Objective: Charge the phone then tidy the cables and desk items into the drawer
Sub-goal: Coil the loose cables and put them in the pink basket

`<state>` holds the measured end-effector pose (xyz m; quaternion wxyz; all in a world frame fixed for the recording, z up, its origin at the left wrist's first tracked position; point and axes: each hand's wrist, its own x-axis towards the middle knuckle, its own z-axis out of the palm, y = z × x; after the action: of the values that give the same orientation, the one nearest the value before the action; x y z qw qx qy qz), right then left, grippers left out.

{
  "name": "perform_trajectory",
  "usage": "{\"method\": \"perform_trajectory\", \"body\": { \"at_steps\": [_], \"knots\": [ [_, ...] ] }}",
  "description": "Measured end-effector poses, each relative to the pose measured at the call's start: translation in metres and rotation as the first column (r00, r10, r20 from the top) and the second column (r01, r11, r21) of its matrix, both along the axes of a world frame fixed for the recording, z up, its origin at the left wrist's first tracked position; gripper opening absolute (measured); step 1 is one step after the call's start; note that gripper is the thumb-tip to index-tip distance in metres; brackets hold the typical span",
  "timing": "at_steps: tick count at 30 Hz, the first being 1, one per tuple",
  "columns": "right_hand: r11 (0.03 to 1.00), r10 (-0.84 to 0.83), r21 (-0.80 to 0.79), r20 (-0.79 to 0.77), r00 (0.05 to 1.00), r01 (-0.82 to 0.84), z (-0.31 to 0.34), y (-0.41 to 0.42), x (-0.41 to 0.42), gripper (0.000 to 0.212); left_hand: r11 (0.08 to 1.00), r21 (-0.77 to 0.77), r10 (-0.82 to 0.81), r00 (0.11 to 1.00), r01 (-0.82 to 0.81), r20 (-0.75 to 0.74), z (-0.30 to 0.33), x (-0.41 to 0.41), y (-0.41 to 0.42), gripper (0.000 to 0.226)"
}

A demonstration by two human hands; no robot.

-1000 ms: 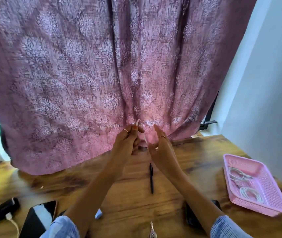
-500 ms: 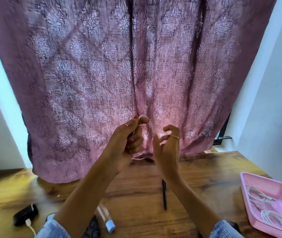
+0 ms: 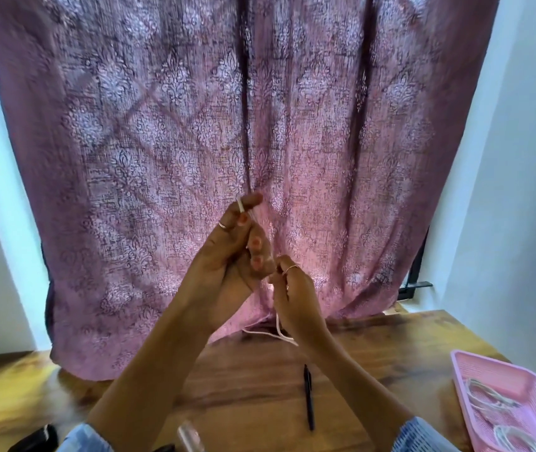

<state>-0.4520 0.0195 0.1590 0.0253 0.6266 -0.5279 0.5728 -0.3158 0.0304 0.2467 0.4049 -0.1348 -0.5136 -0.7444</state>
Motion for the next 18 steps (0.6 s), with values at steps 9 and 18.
{"method": "perform_trajectory", "body": {
  "at_steps": [9,18],
  "knots": [
    [0.99,-0.043,0.135,-0.06,0.997,0.051,0.002,0.002,-0.014,0.022,0.975,-0.078,0.203,0.978,-0.206,-0.05,0.031,0.0,0.014,0.031],
    [0.987,-0.012,0.155,-0.153,0.988,0.036,0.01,0.004,-0.024,0.023,0.655,-0.418,0.658,0.747,-0.63,-0.095,0.049,-0.013,0.002,0.031]
  ]
}}
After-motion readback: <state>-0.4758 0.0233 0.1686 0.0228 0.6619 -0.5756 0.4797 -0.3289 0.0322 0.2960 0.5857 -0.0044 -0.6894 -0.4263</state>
